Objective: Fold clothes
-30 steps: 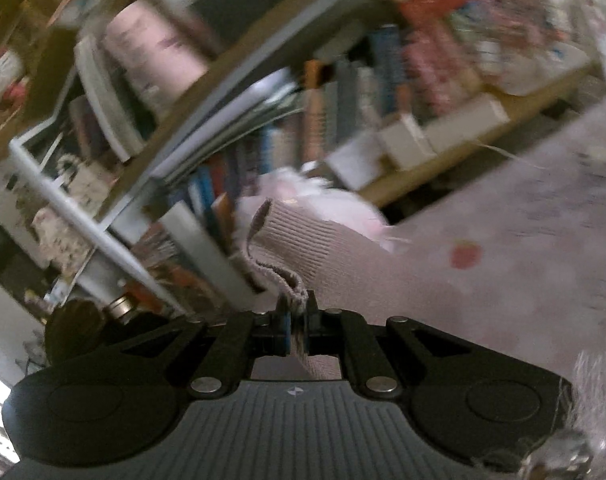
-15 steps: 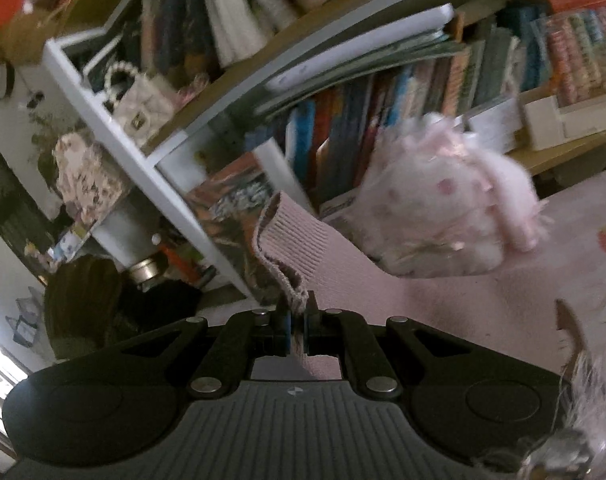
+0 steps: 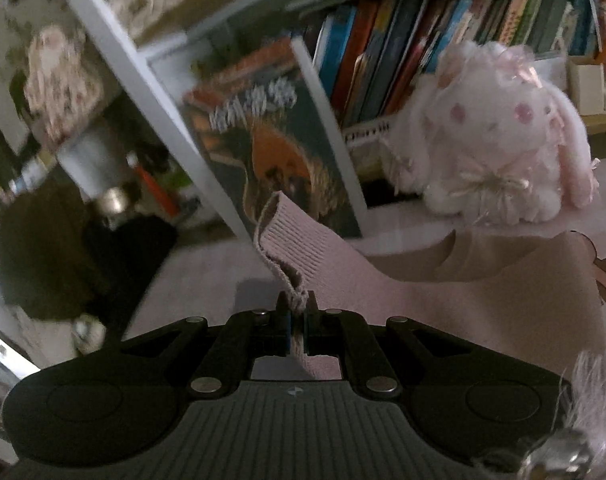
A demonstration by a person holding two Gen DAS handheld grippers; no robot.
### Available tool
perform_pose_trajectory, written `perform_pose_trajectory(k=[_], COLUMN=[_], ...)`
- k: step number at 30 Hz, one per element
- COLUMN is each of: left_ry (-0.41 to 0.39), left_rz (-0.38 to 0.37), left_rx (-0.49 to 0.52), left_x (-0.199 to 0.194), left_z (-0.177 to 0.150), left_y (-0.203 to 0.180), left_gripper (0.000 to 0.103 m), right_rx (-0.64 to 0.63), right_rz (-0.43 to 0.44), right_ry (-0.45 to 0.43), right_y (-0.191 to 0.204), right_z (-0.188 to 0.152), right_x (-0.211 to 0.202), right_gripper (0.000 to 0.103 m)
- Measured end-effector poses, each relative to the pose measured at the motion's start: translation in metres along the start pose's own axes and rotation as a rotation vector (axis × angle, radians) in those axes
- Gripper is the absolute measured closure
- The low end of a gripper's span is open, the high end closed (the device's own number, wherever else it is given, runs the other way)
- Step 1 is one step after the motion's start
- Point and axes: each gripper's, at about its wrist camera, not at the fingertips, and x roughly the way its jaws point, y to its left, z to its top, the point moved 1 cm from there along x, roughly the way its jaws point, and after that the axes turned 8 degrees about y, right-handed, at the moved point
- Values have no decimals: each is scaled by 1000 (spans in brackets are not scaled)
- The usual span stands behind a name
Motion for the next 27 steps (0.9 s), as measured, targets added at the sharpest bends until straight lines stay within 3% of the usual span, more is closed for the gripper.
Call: perform_pose_trajectory(k=[8,11,13,16,21,27], left_ry=[-7,-12,-15,-25,-28,-3], left_rz=[3,7,9,11,-18,-44], left_rx=[-11,-23,-35,-59,-61,-60], left_x=[-1,-1,-1,2,11,23], left_z=[-4,-4,-3,-2,0,5], left_y=[13,18,22,27,30,27], left_gripper=[6,6,3,2,2,2], right_rx=[-35,-41,-44,-56,-47,9], right_rz=[-39,-7,34,52,-18,-169], right_ry=[86,102,90,74,61,35], right_y=[7,9,10,6,-19,-64], right_z=[-15,-20,-24,-33,-62,-115], right_x=[33,35,29,12,-24,-82], right_gripper=[96,86,62,59,57,48])
